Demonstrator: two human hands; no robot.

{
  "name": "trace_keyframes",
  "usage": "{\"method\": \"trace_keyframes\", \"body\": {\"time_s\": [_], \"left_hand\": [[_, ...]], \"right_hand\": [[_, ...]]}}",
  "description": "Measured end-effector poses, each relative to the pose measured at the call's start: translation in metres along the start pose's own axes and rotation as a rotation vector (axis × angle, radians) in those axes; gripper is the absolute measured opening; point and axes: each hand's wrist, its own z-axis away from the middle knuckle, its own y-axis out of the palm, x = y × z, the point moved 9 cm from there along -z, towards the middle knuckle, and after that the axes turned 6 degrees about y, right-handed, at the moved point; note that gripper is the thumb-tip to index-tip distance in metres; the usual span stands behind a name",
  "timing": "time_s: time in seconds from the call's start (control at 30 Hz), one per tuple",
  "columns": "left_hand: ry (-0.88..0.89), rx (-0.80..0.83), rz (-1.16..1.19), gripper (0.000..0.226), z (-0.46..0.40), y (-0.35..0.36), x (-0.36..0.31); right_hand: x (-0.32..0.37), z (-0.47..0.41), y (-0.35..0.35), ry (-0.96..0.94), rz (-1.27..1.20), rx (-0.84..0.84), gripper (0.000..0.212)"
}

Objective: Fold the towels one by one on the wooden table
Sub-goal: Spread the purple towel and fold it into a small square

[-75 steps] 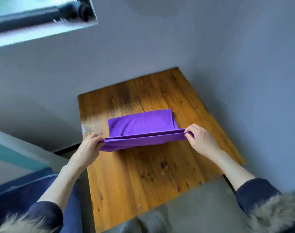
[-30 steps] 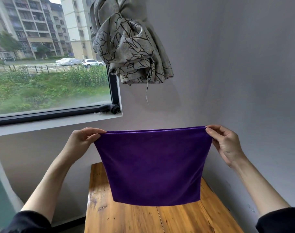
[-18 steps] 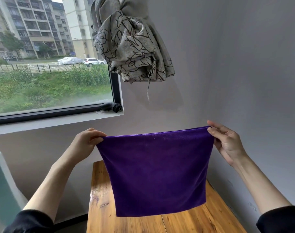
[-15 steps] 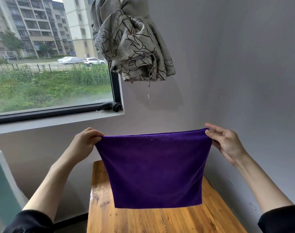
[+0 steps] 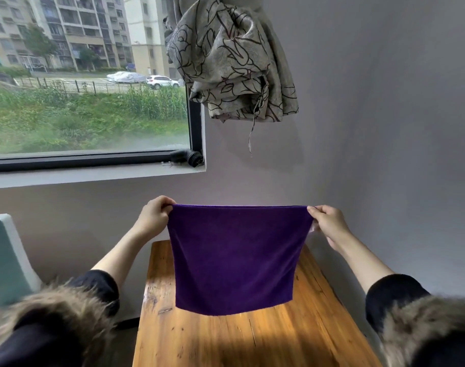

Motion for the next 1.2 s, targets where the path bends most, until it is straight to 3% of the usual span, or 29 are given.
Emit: {"method": "trace_keyframes", "body": {"time_s": [0.2, 0.37, 0.67, 0.77, 0.9, 1.0, 1.2], "left_hand": [[0.009, -0.114, 0.089, 0.024, -0.001, -0.004, 0.003], [0.076, -0.063, 0.13, 0.03, 0.048, 0.003, 0.011], [-0.228, 0.381, -0.044, 0.023, 0.207, 0.094, 0.122], [-0.312, 0.647, -0.086, 0.02, 0.259, 0.125, 0.146], [-0.47, 0.842, -0.002, 0.019, 0.316, 0.151, 0.164], [-0.527, 0.833, 0.075, 0.02, 0.323, 0.158, 0.167], [-0.487, 0.577, 0.162, 0.028, 0.274, 0.151, 0.167]], "right_hand": [[-0.002, -0.006, 0.008, 0.017, -0.235, 0.007, 0.011], [-0.025, 0.032, 0.0, 0.042, -0.385, 0.093, 0.015], [-0.213, 0.126, -0.001, 0.393, -0.082, 0.251, 0.014], [-0.264, 0.154, -0.003, 0.529, 0.028, 0.318, 0.011], [-0.314, 0.183, -0.015, 0.699, 0.124, 0.355, 0.009], [-0.326, 0.185, -0.022, 0.711, 0.153, 0.326, 0.011], [-0.315, 0.145, -0.008, 0.624, 0.122, 0.255, 0.012]]}}
